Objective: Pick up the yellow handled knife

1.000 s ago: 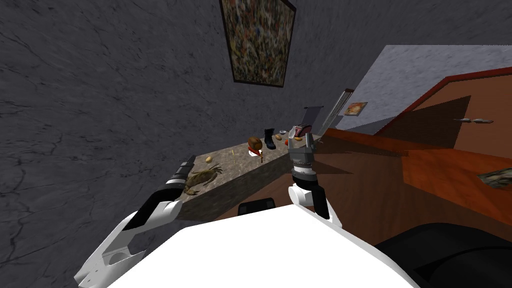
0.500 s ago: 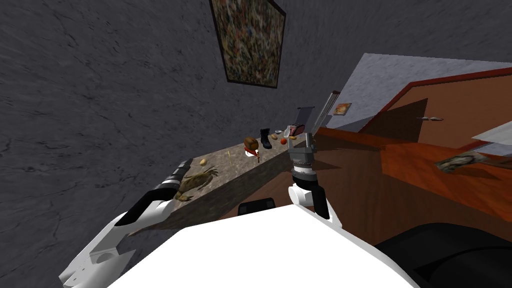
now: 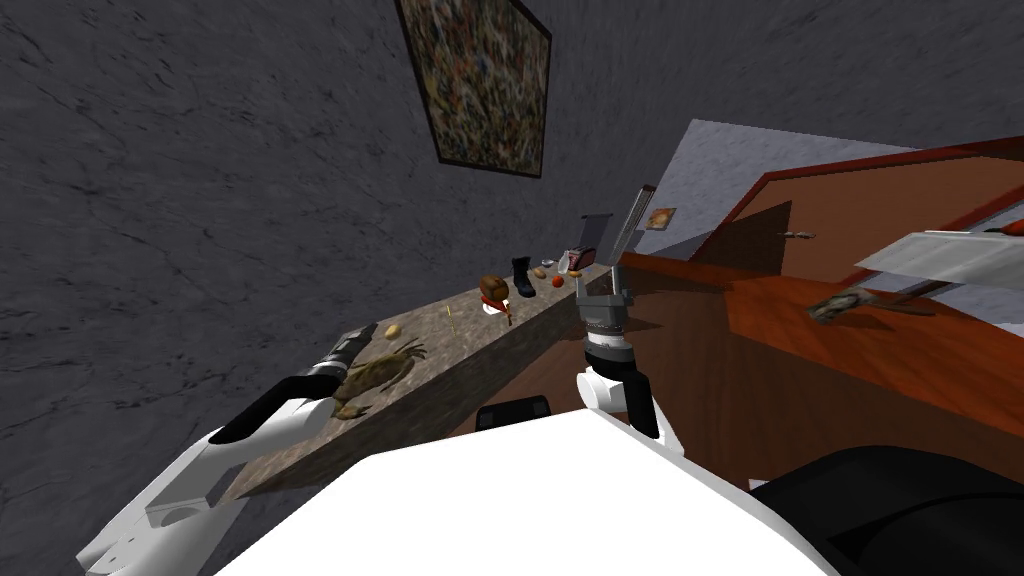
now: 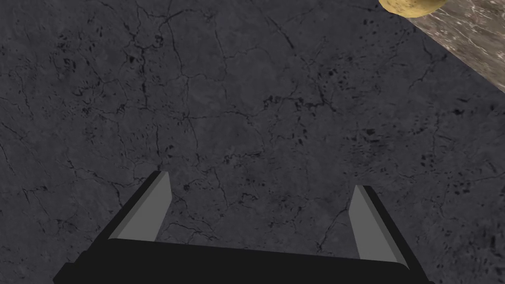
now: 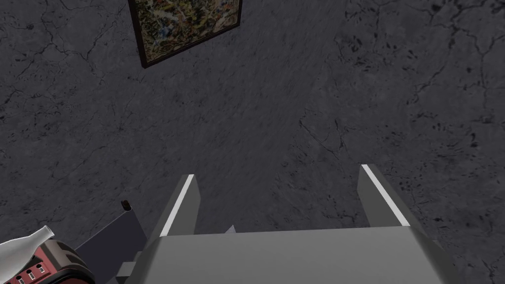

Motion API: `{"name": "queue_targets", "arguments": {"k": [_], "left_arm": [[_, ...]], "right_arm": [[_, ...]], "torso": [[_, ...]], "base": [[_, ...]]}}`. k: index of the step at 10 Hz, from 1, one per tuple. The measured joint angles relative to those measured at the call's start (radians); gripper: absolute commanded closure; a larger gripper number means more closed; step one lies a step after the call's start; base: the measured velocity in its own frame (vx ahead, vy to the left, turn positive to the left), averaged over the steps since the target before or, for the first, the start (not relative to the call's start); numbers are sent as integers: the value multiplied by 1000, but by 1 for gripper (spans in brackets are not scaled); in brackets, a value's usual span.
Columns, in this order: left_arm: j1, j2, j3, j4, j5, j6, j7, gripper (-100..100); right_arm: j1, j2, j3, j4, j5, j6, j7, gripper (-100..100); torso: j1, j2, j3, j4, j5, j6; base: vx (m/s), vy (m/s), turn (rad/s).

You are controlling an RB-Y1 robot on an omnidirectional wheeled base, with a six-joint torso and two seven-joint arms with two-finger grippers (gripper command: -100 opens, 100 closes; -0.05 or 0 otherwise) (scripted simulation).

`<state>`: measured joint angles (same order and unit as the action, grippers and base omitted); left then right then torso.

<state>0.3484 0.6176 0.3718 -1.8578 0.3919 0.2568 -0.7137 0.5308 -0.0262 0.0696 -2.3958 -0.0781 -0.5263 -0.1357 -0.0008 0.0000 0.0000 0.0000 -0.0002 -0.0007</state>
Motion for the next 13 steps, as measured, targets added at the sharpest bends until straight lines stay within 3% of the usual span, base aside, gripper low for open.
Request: {"name": "queue_targets", "arguments": {"k": [1, 4, 5, 7, 13], "left_arm": [[1, 29, 21, 16, 30, 34, -23, -100], [-17, 80, 46, 92, 95, 117, -85, -100], [-9, 119, 63, 124, 137, 137, -110, -100], [-27, 128, 71, 158, 152, 187, -133, -100], [-45, 230, 122, 305, 282, 345, -248, -100]], "right_arm": [[0, 0, 0, 0, 0, 0, 0, 0], [0, 0, 0, 0, 0, 0, 0, 0], [0, 0, 0, 0, 0, 0, 0, 0], [0, 0, 0, 0, 0, 0, 0, 0], [0, 0, 0, 0, 0, 0, 0, 0]], "torso": [[-1, 0, 0, 0, 0, 1], [0, -1, 0, 0, 0, 0], [-1, -1, 0, 0, 0, 1], [0, 0, 0, 0, 0, -1], [-1, -1, 0, 0, 0, 0]], "base": [[1, -17, -117], [4, -25, -210], [4, -21, -158], [2, -18, -95], [10, -28, -226]]}}
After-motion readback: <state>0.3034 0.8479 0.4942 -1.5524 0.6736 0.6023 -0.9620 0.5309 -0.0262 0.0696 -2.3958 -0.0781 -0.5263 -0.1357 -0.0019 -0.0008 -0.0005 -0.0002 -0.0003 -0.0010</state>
